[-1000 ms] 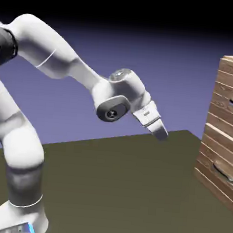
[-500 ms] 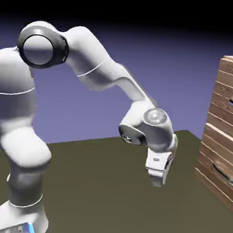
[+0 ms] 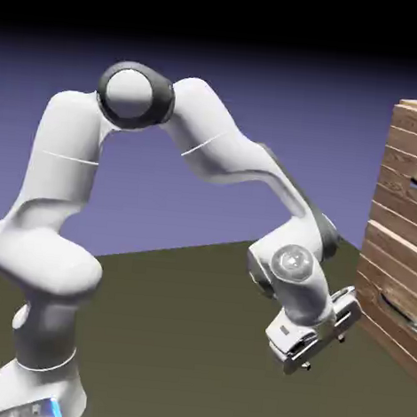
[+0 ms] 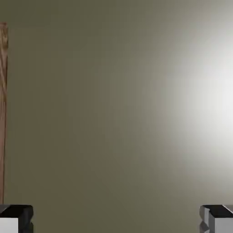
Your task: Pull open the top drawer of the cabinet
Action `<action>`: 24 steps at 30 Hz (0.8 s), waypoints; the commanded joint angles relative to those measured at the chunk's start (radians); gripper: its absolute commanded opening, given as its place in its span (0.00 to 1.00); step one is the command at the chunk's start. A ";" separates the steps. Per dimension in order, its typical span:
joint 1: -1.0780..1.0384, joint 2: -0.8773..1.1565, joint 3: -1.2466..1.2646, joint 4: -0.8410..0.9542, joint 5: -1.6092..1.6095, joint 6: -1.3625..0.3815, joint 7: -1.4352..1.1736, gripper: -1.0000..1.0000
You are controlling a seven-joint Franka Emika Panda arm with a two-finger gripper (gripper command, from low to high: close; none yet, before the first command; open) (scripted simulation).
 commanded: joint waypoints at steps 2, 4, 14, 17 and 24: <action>0.035 0.053 -0.051 0.027 0.087 -0.022 -0.002 0.50; 0.069 0.107 -0.102 0.054 0.174 -0.044 -0.004 0.50; 0.241 0.374 -0.356 0.188 0.609 -0.155 -0.016 0.50; 0.293 0.454 -0.433 0.228 0.739 -0.188 -0.019 0.50; 0.414 0.642 -0.611 0.322 1.044 -0.266 -0.027 0.50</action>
